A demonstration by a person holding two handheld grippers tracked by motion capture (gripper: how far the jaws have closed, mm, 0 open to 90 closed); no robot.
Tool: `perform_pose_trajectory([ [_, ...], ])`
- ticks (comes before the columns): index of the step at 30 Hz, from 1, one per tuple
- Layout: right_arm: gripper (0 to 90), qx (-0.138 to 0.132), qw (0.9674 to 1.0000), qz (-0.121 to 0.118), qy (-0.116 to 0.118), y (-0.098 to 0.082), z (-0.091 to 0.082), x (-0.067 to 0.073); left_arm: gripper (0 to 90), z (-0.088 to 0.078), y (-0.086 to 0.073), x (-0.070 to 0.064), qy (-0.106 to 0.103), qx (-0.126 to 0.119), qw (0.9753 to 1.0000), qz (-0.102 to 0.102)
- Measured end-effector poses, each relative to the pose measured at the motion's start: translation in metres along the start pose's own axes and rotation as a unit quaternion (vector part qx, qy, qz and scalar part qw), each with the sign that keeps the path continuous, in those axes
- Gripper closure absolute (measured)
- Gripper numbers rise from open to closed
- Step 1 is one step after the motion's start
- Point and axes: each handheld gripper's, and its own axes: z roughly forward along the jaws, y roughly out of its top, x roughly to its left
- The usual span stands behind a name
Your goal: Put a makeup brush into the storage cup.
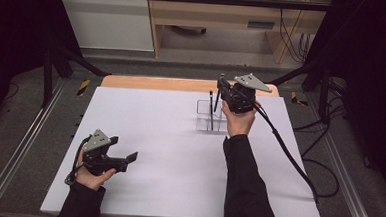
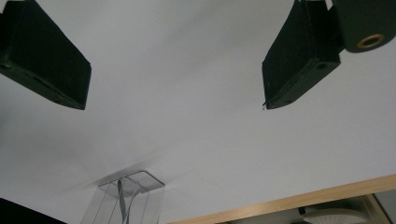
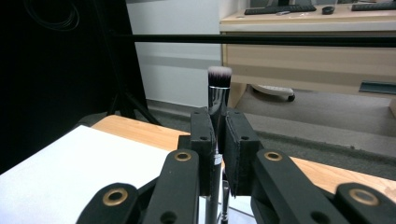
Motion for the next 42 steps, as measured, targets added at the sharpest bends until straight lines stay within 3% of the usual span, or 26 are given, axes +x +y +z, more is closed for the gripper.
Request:
perform_pose_trajectory([
  [14, 83.8, 0.005, 0.9998, -0.003, -0.018, -0.005, 0.017, -0.006, 7.6, 0.000, 0.000, 0.000, 0.001, 0.000, 1.0000, 0.001],
  [42, 83.8, 0.033, 0.9993, -0.006, -0.020, -0.028, 0.033, -0.002, 7.7, 0.001, 0.000, -0.002, 0.003, 0.002, 1.0000, 0.004],
])
